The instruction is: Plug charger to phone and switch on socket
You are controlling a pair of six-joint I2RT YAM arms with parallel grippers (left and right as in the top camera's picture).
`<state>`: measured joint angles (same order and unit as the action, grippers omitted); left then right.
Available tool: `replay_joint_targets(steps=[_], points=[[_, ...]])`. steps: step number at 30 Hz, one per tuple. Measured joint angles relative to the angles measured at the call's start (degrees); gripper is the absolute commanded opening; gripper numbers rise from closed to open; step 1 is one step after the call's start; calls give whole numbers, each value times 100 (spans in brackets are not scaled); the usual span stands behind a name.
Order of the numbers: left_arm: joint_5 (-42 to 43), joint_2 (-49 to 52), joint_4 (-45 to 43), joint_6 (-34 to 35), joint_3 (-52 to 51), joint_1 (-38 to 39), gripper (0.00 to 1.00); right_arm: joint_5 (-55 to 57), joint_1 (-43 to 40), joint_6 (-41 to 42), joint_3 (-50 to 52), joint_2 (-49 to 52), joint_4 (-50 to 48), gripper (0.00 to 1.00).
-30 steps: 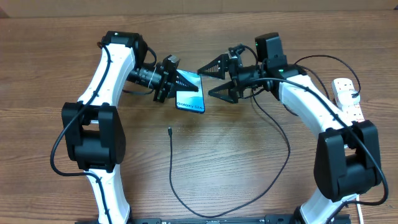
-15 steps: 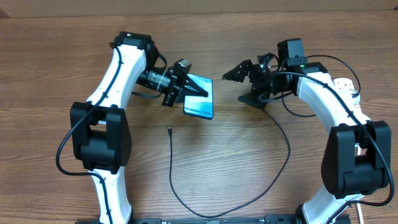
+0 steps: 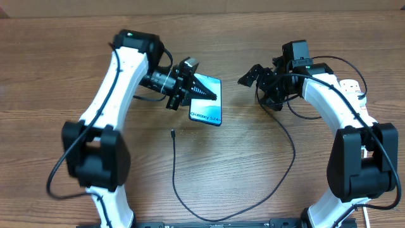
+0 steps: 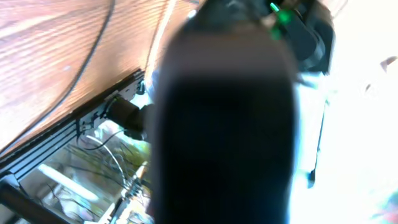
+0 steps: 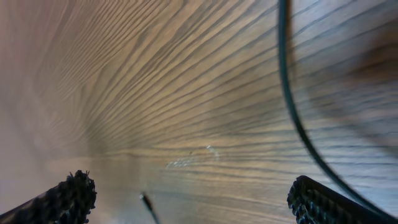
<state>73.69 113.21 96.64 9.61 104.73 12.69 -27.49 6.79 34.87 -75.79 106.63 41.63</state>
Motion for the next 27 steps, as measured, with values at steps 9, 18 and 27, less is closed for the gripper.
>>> replay_joint_targets(steps=[9,18,27], points=[[2,-800,4,1003,2,0,4,225,0,-15,0,0,-4,100],[0,-800,-361,2664,0,0,5,243,0,-15,0,0,0,100],[17,-800,-356,3971,0,0,4,240,0,-17,0,0,0,100]])
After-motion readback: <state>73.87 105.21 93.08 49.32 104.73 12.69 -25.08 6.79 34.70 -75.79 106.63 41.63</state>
